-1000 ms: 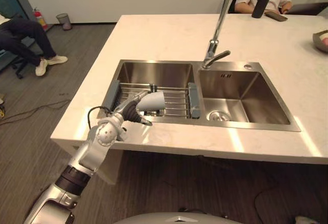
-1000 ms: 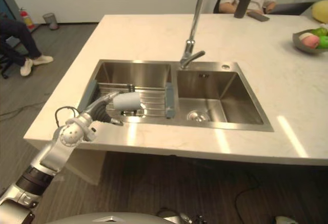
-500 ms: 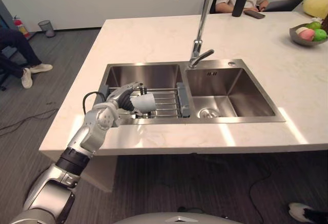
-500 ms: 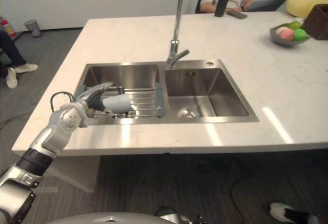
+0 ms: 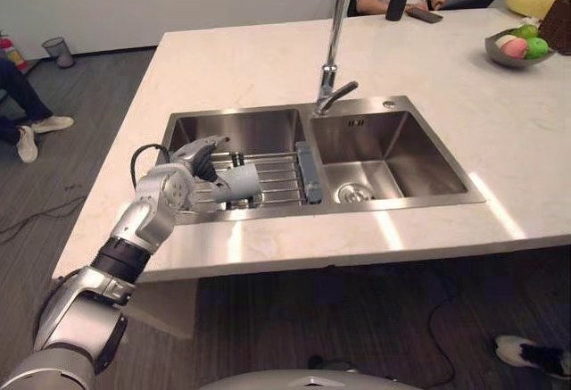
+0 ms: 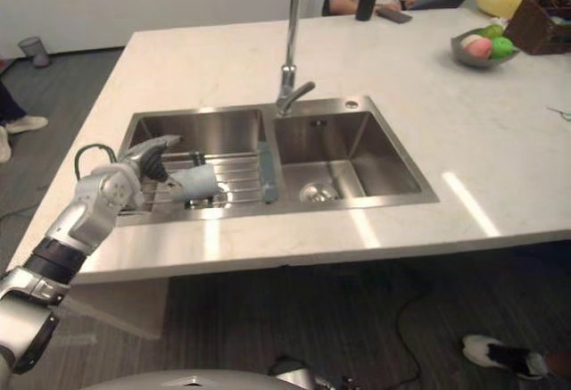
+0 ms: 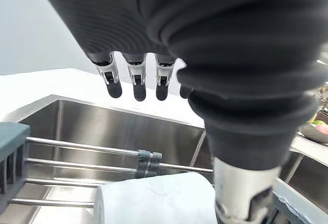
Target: Walk over to the sink, pick up the cup, carry it to the dishwasher, place the cup inside the dishwasher, then close the dishwasher door
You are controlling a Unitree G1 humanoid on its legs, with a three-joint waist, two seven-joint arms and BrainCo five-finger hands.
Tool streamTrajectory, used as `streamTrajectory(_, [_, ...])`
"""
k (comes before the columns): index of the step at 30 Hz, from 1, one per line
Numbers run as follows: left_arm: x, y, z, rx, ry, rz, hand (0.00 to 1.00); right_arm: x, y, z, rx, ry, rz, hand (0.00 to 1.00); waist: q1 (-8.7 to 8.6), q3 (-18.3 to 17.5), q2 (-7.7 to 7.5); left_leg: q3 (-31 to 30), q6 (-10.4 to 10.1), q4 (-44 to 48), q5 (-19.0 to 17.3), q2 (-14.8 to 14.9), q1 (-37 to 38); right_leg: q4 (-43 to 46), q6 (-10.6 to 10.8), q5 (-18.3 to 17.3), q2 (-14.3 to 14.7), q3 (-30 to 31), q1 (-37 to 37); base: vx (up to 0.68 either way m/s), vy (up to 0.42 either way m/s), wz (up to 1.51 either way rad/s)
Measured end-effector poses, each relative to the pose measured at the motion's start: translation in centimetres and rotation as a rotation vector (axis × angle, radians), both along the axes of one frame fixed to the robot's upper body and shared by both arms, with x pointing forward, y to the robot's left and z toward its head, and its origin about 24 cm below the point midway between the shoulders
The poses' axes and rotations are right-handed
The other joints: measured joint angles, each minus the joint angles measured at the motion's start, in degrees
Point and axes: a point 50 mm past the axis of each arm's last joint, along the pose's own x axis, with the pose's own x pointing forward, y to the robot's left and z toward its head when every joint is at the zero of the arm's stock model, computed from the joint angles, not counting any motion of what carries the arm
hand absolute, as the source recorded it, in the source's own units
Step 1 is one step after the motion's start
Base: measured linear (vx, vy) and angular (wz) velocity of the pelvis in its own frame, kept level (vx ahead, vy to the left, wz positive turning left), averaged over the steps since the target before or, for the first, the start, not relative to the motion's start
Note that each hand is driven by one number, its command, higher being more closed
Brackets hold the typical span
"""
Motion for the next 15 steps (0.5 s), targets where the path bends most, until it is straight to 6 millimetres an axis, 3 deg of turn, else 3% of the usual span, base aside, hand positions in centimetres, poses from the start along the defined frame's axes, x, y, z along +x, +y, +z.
streamTrajectory(6, [0.37, 0.52, -0.40, 0.009, 0.023, 0.022, 0.00, -0.61, -0.50, 0.24, -0.007, -0.004, -0.017, 0.00, -0.21, -0.3, 1.41, 0.0, 0.0, 0.0, 0.0, 0.0, 0.0, 0.0, 0.0, 0.0, 0.0, 0.0, 0.0, -0.01, -0.008, 0.00])
streamTrajectory(15, [0.37, 0.59, -0.62, 0.014, 0.043, 0.020, 0.00, -0.69, -0.64, 0.27, -0.011, -0.006, -0.029, 0.00, -0.17, -0.3, 1.54, 0.0, 0.0, 0.0, 0.0, 0.0, -0.9, 0.0, 0.0, 0.1, 0.0, 0.0, -1.0, 0.00, -0.007, 0.00])
